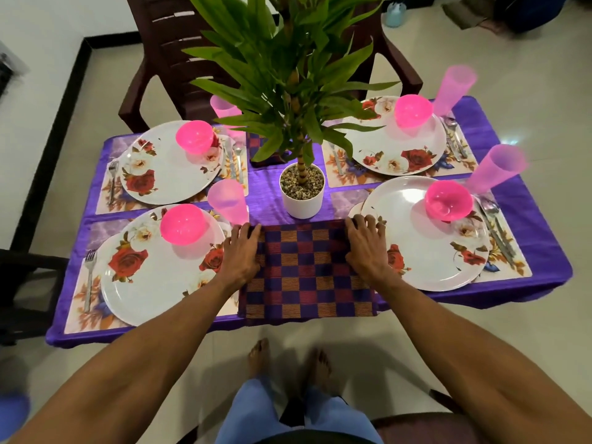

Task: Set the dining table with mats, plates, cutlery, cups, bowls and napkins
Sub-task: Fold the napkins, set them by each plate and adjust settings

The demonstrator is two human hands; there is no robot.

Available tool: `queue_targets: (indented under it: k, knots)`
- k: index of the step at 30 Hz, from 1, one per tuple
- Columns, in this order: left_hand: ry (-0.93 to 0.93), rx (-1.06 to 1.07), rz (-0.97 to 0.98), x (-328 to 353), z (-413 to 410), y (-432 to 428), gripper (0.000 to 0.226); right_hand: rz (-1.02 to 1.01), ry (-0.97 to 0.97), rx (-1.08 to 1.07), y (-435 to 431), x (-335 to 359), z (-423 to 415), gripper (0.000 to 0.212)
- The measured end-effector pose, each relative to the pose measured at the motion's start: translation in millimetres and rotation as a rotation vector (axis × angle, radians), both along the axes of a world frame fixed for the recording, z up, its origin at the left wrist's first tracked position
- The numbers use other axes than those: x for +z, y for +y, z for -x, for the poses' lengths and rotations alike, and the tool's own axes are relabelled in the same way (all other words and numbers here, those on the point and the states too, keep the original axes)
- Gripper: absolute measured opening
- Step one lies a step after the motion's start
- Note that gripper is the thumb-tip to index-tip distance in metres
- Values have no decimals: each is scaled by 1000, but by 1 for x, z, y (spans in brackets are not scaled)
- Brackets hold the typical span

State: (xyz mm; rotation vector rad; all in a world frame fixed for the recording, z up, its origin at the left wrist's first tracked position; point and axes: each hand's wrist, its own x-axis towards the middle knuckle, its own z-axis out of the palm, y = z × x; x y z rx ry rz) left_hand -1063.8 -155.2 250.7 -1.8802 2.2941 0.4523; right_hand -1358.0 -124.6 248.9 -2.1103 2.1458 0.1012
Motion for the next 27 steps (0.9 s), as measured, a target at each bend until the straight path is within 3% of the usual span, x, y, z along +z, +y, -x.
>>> queue_targets:
  k: [3,9,14,18,21,27]
  knots:
    - [-8,-41,109,1,0,1,83,71,-57,-34,5,0,-2,69]
    - [52,-40,264,13,3,7,64,206,-343,-192,9,14,-1,20]
    - [140,-8,302,20,2,13,45,199,-566,-222,11,26,3,15]
    - [351,168,257,25,-4,15,25,195,-740,-272,18,39,6,18]
    - [650,298,167,41,-10,18,17,258,-878,-354,22,56,13,16]
    - [1020,339,108,94,0,26,8,365,-1115,-449,28,102,5,17]
